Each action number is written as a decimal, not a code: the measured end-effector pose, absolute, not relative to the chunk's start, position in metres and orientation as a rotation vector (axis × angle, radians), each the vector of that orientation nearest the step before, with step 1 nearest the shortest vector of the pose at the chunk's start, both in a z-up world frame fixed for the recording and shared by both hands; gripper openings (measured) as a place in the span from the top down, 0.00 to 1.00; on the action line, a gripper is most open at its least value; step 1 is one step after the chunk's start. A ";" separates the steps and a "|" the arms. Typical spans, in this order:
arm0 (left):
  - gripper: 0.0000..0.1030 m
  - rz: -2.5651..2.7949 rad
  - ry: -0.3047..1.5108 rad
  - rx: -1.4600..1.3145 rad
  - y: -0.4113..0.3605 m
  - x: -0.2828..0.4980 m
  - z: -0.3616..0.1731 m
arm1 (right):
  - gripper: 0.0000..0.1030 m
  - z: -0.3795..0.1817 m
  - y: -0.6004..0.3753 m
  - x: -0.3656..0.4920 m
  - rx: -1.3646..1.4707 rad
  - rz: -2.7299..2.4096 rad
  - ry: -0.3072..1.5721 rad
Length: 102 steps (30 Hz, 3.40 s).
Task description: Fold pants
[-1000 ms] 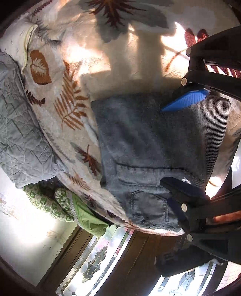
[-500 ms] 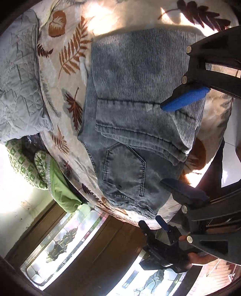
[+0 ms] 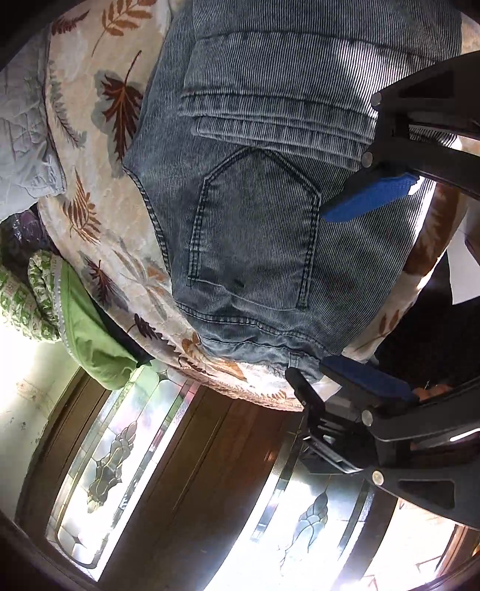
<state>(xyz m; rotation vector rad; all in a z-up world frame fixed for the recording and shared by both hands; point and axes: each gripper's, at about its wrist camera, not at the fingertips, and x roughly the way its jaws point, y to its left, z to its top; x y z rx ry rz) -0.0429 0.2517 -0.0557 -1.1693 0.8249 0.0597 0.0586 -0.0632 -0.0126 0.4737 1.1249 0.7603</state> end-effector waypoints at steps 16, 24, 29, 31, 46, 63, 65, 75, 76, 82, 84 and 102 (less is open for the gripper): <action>0.67 0.123 0.867 -1.015 0.249 -0.030 -0.053 | 0.18 -0.036 -0.049 0.104 0.598 0.639 1.178; 0.90 0.152 0.873 -0.926 0.245 -0.026 -0.039 | 0.17 -0.039 -0.057 0.100 0.631 0.663 1.203; 0.91 0.160 0.828 -0.759 0.222 -0.022 -0.006 | 0.17 -0.025 -0.102 0.066 0.634 0.657 1.123; 0.91 0.152 0.794 -0.668 0.204 -0.019 0.013 | 0.17 -0.024 -0.131 0.053 0.650 0.627 1.089; 0.93 -0.048 0.644 -0.126 0.014 -0.004 0.106 | 0.17 -0.053 -0.277 0.010 0.883 0.508 0.938; 0.94 -0.247 0.834 0.132 -0.149 -0.006 0.022 | 0.17 -0.080 -0.354 -0.016 1.052 0.451 0.864; 0.94 -0.246 0.819 0.118 -0.146 -0.006 0.034 | 0.17 -0.083 -0.358 -0.016 1.071 0.452 0.860; 0.94 -0.277 0.904 0.179 -0.168 -0.007 0.005 | 0.17 -0.083 -0.372 -0.024 1.114 0.399 0.802; 0.93 -0.272 0.946 0.209 -0.171 -0.006 -0.010 | 0.17 -0.085 -0.376 -0.025 1.125 0.389 0.799; 0.89 -0.277 0.964 0.271 -0.177 -0.012 -0.019 | 0.17 -0.088 -0.381 -0.030 1.140 0.364 0.796; 0.81 -0.320 0.985 0.236 -0.171 -0.013 -0.011 | 0.17 -0.087 -0.379 -0.029 1.132 0.369 0.797; 0.27 -0.171 1.034 -0.154 -0.004 -0.001 -0.019 | 0.17 -0.023 -0.318 -0.022 0.961 0.585 0.747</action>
